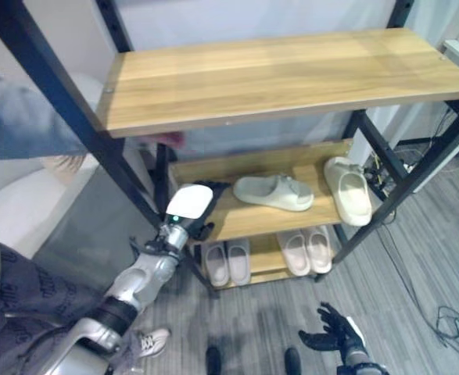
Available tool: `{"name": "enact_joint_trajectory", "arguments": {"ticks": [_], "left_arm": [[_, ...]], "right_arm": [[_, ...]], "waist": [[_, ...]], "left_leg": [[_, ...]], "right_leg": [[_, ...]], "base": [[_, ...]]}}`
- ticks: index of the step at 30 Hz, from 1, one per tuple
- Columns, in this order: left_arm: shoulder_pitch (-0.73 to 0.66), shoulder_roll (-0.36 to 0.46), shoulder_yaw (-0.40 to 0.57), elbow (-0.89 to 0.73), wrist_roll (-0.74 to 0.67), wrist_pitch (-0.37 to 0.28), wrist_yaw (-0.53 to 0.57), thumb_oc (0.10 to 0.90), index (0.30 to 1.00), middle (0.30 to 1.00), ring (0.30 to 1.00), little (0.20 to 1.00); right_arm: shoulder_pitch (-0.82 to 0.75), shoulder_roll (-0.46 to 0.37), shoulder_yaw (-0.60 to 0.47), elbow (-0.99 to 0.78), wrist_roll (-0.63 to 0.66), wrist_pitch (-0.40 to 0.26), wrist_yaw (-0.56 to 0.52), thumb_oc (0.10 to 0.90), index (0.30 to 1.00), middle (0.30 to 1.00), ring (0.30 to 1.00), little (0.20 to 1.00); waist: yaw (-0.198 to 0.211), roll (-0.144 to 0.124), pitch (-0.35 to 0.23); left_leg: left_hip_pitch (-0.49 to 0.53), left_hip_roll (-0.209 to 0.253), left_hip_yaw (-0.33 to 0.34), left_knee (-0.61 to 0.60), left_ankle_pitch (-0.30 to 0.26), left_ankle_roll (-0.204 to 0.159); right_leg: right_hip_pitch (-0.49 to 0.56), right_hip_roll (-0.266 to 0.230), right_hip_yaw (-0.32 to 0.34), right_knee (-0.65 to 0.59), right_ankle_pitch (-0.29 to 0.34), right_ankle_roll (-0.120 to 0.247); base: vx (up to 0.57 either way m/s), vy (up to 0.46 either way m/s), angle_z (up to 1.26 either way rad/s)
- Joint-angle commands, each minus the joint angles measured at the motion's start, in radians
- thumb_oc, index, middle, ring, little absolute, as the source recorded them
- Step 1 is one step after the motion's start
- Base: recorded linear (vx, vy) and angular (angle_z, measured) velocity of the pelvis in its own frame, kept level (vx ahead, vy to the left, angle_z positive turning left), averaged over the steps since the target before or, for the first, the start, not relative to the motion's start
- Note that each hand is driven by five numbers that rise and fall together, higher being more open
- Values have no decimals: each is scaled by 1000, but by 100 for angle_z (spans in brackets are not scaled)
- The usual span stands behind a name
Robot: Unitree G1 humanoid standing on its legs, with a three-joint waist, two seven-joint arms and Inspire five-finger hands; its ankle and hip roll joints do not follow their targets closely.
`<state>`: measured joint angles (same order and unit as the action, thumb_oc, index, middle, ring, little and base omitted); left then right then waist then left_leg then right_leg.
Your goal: Arrange the slippers neatly on the shoe rack.
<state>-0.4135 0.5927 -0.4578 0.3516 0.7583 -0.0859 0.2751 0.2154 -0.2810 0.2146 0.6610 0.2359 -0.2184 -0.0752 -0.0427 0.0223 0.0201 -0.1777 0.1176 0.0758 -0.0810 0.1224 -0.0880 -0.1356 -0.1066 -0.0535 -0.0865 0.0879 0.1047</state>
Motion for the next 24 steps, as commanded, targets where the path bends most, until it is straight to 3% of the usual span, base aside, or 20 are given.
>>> {"name": "enact_joint_trajectory", "arguments": {"ticks": [1,16,24], "left_arm": [[-212,-11,75,47,-34,-13,97,800,900,900,900,900],[-220,-71,50,-54,-173,-104,98,800,900,900,900,900],[-335,-81,-8,-18,-202,-108,105,800,900,900,900,900]], "right_arm": [[-18,-25,-47,-114,-18,-69,-21,800,900,900,900,900],[-1,-23,-48,-98,-15,-73,-19,800,900,900,900,900],[2,-50,-56,-129,-4,-76,-19,800,900,900,900,900]], "waist": [[4,8,-3],[-13,25,5],[-38,45,17]], "left_leg": [[19,-56,1,-6,-115,21],[45,-59,17,-6,-120,24],[41,-55,36,-6,-118,24]], "right_leg": [[21,10,-48,-1,-92,33],[32,9,-31,-1,-91,31],[14,10,-12,-1,-83,34]], "base": [[5,14,-3],[11,-9,-4],[9,-21,-6]]}}
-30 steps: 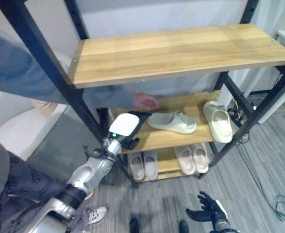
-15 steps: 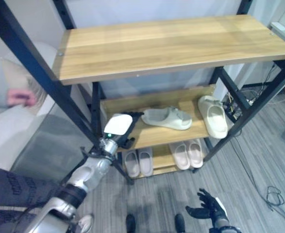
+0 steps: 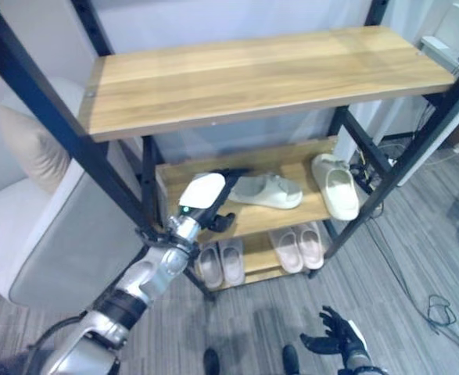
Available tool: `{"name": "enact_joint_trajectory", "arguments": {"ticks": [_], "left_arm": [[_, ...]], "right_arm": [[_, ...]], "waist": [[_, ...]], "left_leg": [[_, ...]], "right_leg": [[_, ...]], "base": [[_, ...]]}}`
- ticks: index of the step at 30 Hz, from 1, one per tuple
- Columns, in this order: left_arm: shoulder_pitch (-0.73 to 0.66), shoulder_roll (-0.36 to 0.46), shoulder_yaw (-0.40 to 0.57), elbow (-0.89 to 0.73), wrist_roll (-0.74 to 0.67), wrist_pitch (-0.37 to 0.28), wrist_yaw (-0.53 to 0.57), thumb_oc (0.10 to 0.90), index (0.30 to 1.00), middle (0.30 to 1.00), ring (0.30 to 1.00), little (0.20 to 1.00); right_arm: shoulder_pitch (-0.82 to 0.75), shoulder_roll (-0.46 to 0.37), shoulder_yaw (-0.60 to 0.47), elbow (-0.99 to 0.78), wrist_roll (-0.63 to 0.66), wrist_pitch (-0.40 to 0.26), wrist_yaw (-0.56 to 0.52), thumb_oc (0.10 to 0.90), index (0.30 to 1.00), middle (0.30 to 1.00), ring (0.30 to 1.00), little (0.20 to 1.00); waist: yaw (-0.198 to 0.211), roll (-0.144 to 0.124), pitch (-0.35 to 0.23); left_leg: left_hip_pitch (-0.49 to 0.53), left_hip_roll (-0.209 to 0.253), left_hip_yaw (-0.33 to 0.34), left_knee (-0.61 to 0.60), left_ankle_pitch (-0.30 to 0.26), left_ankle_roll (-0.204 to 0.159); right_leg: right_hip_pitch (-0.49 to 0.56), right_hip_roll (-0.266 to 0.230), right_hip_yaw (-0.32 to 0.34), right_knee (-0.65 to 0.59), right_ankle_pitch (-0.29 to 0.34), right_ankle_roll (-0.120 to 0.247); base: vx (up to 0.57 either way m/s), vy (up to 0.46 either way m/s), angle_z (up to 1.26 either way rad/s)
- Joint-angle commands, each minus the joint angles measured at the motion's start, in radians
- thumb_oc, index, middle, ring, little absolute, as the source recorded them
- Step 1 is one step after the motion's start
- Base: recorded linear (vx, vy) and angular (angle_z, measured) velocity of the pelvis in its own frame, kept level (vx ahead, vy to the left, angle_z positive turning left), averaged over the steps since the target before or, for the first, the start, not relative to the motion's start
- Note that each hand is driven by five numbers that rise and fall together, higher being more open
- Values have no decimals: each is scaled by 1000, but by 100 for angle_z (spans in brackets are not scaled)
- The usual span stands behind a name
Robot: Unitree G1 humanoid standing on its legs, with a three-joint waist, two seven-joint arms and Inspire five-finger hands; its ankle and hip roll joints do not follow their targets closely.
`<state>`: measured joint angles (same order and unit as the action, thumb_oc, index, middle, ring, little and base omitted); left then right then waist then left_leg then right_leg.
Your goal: Arrange the slippers neatly on the shoe rack.
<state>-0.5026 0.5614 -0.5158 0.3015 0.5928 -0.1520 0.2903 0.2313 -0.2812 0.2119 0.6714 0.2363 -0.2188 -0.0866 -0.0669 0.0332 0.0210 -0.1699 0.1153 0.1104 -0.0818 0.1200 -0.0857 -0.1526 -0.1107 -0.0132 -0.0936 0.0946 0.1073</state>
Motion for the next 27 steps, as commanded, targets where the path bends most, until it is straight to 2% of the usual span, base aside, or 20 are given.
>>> {"name": "enact_joint_trajectory", "arguments": {"ticks": [1,10,13,14,17,23,27], "left_arm": [[-288,-53,33,52,-42,-41,93,800,900,900,900,900],[-468,-54,-60,153,-20,-26,100,800,900,900,900,900],[-559,-34,-109,195,38,1,107,800,900,900,900,900],[-645,0,-166,234,120,34,110,800,900,900,900,900],[-740,42,-248,265,188,40,100,800,900,900,900,900],[-782,93,-302,298,225,42,90,800,900,900,900,900],[-770,120,-290,289,228,47,91,800,900,900,900,900]], "right_arm": [[-17,-54,-53,-126,-1,-78,-9,800,900,900,900,900],[-22,-79,-70,-138,17,-90,-21,800,900,900,900,900],[-32,-89,-75,-147,27,-97,-26,800,900,900,900,900],[-37,-105,-72,-161,36,-104,-27,800,900,900,900,900],[-38,-117,-78,-191,55,-116,-22,800,900,900,900,900],[-10,-122,-96,-218,89,-135,-13,800,900,900,900,900],[6,-117,-104,-219,96,-141,-10,800,900,900,900,900]], "waist": [[-23,40,19],[-52,57,36],[-60,62,44],[-68,64,52],[-73,61,65],[-75,48,77],[-71,42,81]], "left_leg": [[28,-52,7,-6,-114,21],[-7,-47,26,-6,-109,21],[-21,-47,31,-6,-106,20],[-32,-46,34,-6,-105,19],[-44,-45,44,-6,-103,19],[-51,-42,49,-6,-104,19],[-53,-41,45,-6,-105,19]], "right_leg": [[22,13,-48,6,-86,32],[-29,12,-29,9,-70,39],[-48,12,-22,10,-64,42],[-60,12,-18,11,-59,45],[-76,12,-11,12,-54,50],[-87,14,-11,13,-50,54],[-89,13,-16,13,-51,53]], "base": [[4,-14,-8],[5,-3,-13],[6,11,-7],[-10,10,-6],[1,11,-11],[9,0,-7],[0,0,0]]}}
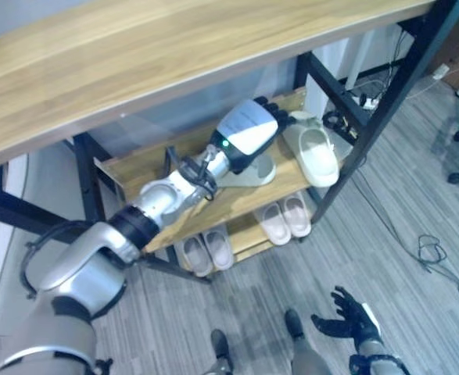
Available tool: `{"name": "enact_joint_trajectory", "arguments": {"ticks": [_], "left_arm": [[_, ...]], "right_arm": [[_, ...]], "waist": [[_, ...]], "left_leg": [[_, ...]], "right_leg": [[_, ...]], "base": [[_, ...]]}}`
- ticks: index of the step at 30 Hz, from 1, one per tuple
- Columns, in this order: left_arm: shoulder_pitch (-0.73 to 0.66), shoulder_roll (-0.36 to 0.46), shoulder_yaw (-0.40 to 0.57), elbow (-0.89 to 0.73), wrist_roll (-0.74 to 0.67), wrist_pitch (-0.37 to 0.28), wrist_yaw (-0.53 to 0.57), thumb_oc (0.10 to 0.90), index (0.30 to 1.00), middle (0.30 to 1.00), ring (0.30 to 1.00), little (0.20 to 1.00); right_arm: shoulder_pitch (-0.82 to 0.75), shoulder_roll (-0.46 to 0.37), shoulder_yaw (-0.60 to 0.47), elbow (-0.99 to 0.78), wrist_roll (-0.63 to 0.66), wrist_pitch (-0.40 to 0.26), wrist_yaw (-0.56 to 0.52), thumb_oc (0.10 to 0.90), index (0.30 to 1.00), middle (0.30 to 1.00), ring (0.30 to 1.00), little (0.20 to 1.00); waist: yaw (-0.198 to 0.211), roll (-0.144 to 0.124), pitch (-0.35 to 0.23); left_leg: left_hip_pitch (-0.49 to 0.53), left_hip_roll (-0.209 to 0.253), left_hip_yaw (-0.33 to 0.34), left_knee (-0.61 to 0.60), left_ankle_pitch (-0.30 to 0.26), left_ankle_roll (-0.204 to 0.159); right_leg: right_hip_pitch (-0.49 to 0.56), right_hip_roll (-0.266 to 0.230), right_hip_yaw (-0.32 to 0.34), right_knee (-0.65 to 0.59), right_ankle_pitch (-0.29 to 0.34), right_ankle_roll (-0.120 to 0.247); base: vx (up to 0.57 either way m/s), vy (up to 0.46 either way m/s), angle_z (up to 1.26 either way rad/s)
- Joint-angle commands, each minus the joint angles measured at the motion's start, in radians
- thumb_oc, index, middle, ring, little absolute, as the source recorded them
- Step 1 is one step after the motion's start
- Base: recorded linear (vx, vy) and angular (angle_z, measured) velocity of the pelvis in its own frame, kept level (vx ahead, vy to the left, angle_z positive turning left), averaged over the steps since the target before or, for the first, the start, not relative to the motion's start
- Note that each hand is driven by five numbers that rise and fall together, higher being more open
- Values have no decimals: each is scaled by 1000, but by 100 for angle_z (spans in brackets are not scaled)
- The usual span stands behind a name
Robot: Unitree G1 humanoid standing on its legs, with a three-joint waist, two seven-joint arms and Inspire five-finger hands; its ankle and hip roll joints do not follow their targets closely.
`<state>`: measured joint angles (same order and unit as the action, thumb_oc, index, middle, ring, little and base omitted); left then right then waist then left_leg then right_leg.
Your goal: Arrange the slippers neatly on the shoe rack.
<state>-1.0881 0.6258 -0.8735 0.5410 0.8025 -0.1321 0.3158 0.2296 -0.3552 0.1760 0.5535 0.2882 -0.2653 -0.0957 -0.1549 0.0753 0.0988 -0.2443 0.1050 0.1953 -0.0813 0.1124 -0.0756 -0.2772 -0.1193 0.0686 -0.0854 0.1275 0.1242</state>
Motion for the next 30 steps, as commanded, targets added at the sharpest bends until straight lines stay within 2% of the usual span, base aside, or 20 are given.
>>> {"name": "enact_joint_trajectory", "arguments": {"ticks": [1,6,14,30], "left_arm": [[-178,67,76,38,21,27,65,800,900,900,900,900],[-160,80,84,14,62,30,69,800,900,900,900,900],[-161,105,94,26,123,70,98,800,900,900,900,900],[-155,161,125,50,119,101,121,800,900,900,900,900]], "right_arm": [[8,-42,-71,-94,44,-96,0,800,900,900,900,900],[7,-42,-75,-68,50,-102,2,800,900,900,900,900],[13,-42,-69,-64,65,-107,7,800,900,900,900,900],[8,-34,-72,-55,64,-108,-3,800,900,900,900,900]], "waist": [[18,-2,6],[27,-9,13],[31,-17,21],[38,-27,45]], "left_leg": [[20,-31,-42,-6,-97,10],[23,-33,-54,-6,-98,11],[26,-39,-63,-6,-102,12],[22,-39,-56,-6,-103,12]], "right_leg": [[37,22,-100,5,-85,36],[47,22,-113,8,-92,33],[53,23,-129,12,-96,33],[44,21,-135,16,-90,35]], "base": [[0,0,0],[3,-3,2],[6,1,1],[1,0,0]]}}
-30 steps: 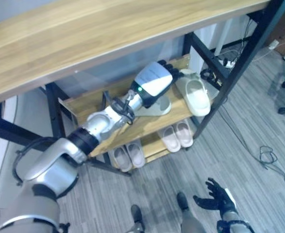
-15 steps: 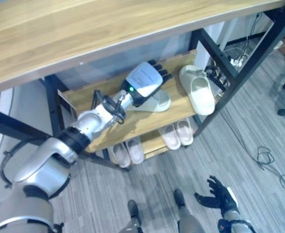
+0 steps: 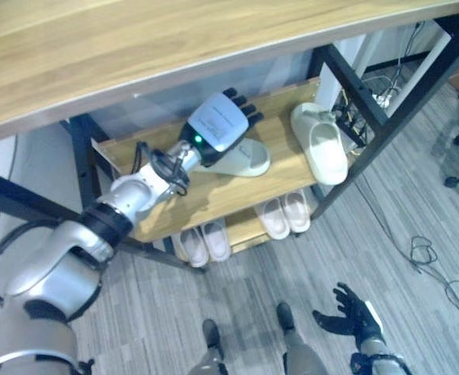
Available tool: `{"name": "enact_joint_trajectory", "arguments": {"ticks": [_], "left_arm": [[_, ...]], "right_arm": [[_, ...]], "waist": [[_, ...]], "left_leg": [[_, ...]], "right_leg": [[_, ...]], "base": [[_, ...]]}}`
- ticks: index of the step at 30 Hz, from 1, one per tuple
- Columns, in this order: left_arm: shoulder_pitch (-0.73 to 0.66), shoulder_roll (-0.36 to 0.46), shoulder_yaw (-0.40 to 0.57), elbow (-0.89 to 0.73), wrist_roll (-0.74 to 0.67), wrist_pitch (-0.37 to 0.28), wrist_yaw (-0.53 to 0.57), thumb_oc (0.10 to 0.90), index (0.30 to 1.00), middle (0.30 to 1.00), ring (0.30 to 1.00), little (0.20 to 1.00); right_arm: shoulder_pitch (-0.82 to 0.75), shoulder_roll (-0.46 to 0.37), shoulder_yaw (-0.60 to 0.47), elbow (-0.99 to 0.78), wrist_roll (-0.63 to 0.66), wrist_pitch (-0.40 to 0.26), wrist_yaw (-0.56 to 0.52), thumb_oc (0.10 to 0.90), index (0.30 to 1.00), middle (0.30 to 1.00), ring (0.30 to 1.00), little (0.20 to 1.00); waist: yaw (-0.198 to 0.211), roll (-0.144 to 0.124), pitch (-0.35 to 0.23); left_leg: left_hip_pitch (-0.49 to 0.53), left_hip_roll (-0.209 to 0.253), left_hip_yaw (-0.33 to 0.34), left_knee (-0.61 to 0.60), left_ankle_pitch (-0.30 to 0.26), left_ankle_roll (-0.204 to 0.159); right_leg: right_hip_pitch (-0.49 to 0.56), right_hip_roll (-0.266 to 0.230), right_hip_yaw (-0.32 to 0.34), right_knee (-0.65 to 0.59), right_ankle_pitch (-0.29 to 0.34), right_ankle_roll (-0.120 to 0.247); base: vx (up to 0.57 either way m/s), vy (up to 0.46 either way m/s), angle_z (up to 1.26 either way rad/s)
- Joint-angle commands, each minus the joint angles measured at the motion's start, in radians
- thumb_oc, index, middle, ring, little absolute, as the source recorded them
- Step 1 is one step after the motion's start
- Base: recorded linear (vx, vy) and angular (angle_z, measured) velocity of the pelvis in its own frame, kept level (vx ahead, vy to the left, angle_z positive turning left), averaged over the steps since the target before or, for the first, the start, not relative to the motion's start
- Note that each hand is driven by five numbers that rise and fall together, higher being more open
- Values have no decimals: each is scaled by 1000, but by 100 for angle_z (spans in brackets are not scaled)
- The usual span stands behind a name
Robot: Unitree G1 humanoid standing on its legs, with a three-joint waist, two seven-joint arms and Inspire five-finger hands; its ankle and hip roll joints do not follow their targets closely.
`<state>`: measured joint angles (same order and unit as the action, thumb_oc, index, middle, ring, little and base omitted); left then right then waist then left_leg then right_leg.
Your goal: Arrange the slippers neatly on the shoe rack.
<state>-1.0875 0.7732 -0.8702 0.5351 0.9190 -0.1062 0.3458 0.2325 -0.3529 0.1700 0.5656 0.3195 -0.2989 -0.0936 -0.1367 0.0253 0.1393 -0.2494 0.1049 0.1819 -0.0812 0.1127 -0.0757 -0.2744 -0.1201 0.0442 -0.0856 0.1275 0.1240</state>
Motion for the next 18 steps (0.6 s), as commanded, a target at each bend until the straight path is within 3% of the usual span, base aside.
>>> {"name": "enact_joint_trajectory", "arguments": {"ticks": [1,6,18], "left_arm": [[-155,14,122,55,3,75,91,800,900,900,900,900],[-133,13,164,45,1,93,102,800,900,900,900,900],[-140,-79,83,205,12,91,97,800,900,900,900,900]], "right_arm": [[5,-36,-66,-67,33,-75,-5,800,900,900,900,900],[8,-33,-66,-65,32,-75,-9,800,900,900,900,900],[-11,-45,-61,-66,37,-86,-26,800,900,900,900,900]], "waist": [[20,23,5],[23,19,7],[12,13,11]], "left_leg": [[27,-39,-43,-6,-103,13],[26,-39,-46,-6,-103,13],[16,-36,-44,-6,-102,13]], "right_leg": [[42,22,-110,16,-90,35],[43,23,-113,15,-92,34],[27,26,-111,14,-84,36]], "base": [[0,0,0],[0,0,0],[0,0,0]]}}
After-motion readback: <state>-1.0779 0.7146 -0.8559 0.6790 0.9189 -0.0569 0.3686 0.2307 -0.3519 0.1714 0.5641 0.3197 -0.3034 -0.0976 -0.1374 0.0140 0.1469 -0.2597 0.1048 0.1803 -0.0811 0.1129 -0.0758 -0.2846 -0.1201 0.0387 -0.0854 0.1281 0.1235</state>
